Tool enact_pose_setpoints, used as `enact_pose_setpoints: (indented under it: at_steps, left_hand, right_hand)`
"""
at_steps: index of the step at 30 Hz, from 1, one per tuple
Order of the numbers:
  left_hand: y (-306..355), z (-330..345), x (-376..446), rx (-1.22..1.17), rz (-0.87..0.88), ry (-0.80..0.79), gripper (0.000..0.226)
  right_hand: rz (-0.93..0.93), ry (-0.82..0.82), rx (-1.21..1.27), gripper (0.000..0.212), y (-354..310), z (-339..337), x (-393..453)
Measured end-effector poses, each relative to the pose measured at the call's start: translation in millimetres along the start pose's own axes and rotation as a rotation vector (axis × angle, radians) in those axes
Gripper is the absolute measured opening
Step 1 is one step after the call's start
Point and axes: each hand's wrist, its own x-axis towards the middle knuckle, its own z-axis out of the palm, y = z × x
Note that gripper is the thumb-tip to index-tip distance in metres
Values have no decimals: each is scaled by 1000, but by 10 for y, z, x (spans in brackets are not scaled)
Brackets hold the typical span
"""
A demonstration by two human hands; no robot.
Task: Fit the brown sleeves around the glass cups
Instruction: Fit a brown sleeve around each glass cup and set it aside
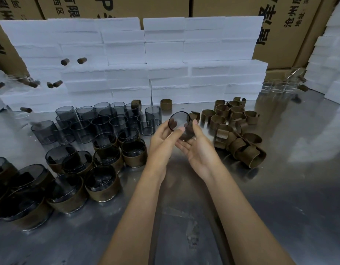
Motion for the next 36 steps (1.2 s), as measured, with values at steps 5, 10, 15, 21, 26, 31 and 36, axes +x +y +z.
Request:
enact_pose_setpoints:
  at_steps: [5,10,15,21,26,31,36]
  left_hand:
    - [-31,-24,14,9,-50,74,52]
    - [-18,-46,25,-108,-95,168,61]
    - [-68,-109,108,-213,-129,162,36]
    - [-91,-33,106,-180,-170,107,25]
    - [-56,35,78,-168,-133,87,31]
    - [-112,98,63,-86,-52,23,37]
    - [-187,85,98,-289,-118,34,33]
  right_hand:
    - [10,-31,-73,31,6,-7,1]
    - [64,-84,-176,23,-7,1,-41]
    - [75,-133,-213,27,-2,41,-68]
    - [0,-61,-142,21,-42,1,-55]
    - [-13,16,-144,29,-44,-28,-37]
    - [-208,211,-484,38,47,-1,11]
    - [-286,196,-690,41,90,-33,58]
